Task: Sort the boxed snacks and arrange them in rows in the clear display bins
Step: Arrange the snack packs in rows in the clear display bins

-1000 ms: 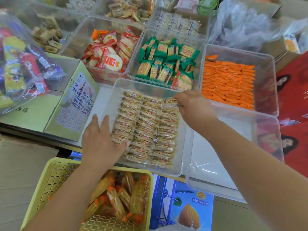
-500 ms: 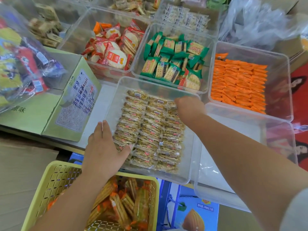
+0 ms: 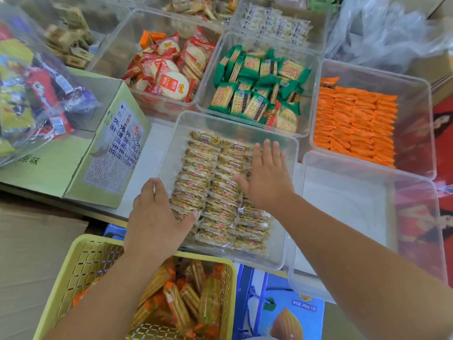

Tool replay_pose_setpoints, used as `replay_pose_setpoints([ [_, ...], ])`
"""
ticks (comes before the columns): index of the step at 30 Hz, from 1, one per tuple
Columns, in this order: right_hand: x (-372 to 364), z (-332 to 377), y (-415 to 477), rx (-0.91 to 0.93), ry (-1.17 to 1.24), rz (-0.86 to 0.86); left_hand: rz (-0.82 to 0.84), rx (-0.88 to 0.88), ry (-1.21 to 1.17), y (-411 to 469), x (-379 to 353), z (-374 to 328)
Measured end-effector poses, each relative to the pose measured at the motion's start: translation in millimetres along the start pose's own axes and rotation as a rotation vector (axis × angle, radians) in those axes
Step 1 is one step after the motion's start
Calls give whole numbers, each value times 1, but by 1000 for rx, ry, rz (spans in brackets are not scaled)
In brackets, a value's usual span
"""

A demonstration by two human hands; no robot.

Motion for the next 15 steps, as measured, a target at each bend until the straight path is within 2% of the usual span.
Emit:
replay_pose_setpoints([
  [5,-18,6,2,-154,96,8,8,1,7,0,1,-1],
  [15,-34,9,13,-209,155,13,-1,4,19,1,-1,-1],
])
Point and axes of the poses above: each hand's wrist, its own y-axis towards the middle knuckle, its own x-axis out of the back of the hand, z = x × y, the point moved 2 cm from there along y, towards the middle knuckle, and after that the axes turned 1 degree about x, right-handed, at the moved point
